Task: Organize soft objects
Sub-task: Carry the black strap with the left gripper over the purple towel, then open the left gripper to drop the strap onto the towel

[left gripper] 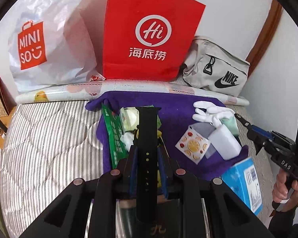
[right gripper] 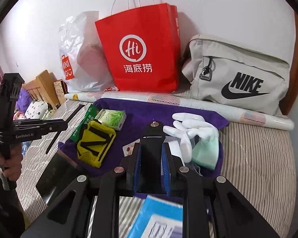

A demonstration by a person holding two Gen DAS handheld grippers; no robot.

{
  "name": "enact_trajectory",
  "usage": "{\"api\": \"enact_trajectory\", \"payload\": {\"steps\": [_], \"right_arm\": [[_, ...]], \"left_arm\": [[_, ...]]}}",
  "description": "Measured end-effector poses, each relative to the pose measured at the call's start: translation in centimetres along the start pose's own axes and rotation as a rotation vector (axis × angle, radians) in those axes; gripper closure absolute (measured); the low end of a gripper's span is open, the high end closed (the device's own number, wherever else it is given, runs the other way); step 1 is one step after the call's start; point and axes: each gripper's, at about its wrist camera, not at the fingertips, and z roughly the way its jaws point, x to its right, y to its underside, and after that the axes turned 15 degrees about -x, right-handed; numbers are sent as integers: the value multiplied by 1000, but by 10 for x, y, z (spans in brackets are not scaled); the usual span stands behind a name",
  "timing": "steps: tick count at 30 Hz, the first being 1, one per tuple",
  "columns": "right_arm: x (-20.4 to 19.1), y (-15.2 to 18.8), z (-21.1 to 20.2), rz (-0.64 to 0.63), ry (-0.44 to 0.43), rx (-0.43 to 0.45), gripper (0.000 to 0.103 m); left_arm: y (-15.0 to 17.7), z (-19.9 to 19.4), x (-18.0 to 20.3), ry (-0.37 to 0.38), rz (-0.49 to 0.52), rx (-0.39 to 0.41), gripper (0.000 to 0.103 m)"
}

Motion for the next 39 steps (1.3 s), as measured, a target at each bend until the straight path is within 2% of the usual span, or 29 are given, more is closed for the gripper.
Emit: {"api": "enact_trajectory", "payload": {"steps": [9,17,27,33,37,39], "right_arm": [[0,-22,40,-10,8,-70,82],[0,-28,66,-16,8,-137,82],[-18,-29,83,-95,-5,-206,82],[-22,-29,85,-98,6,-221,81],[-24,-29,83,-105,18,-223,81],[-24,-29,80,-101,24,-219,74]], "left_arm": [[-20,25,-4,17,-1,-37,83],[-29,43,-6,30,0,-66,83],[-30,54,-6,20,0,-96,83],[-30,53,-7,20,-3,-101,83],[-29,49,-7,7,-4,-104,71],[-28,45,-7,4,-5,-98,71]]}}
